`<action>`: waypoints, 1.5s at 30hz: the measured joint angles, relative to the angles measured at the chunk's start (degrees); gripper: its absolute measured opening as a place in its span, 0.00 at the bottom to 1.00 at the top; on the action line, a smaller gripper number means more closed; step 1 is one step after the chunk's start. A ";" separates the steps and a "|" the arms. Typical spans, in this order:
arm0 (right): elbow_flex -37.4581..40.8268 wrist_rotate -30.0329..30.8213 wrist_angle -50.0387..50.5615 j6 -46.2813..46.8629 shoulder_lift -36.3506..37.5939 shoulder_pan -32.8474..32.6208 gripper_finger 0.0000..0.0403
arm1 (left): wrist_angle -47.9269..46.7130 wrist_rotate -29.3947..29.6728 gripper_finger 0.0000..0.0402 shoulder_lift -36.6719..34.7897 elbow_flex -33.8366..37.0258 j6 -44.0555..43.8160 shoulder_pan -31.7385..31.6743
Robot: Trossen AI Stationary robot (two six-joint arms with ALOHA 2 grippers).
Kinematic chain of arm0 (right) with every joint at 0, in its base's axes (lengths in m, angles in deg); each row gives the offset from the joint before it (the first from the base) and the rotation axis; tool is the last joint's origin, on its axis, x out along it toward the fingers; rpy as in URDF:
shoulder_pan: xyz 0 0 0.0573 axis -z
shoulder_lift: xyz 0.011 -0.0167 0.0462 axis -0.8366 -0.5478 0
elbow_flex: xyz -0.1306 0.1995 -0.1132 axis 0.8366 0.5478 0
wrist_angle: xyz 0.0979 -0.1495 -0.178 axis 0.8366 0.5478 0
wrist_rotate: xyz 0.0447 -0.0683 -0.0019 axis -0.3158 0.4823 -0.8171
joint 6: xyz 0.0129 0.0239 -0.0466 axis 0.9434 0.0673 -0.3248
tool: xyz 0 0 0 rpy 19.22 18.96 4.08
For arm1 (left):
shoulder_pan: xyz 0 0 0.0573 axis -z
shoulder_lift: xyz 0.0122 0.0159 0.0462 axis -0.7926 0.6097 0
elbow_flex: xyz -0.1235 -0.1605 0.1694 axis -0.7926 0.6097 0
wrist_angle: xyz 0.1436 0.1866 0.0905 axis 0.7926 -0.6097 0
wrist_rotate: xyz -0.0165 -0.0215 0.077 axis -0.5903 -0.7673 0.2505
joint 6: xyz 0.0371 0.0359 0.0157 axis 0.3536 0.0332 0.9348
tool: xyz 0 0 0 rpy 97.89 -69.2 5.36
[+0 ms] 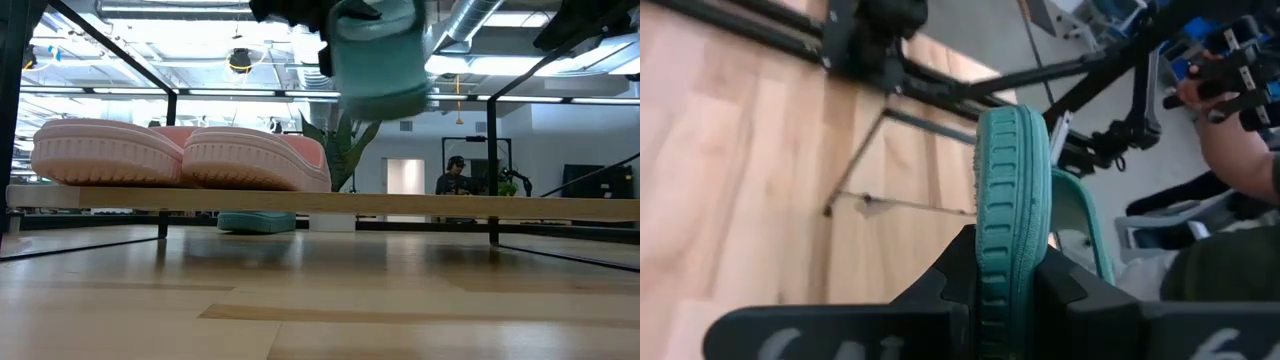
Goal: Pick and place slides into the shelf
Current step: Put the right green slide on the shelf
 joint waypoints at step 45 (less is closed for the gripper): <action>0.31 -5.94 9.56 5.60 0.13 0.26 0.42 | -0.09 1.96 0.06 10.15 -0.07 -6.34 1.44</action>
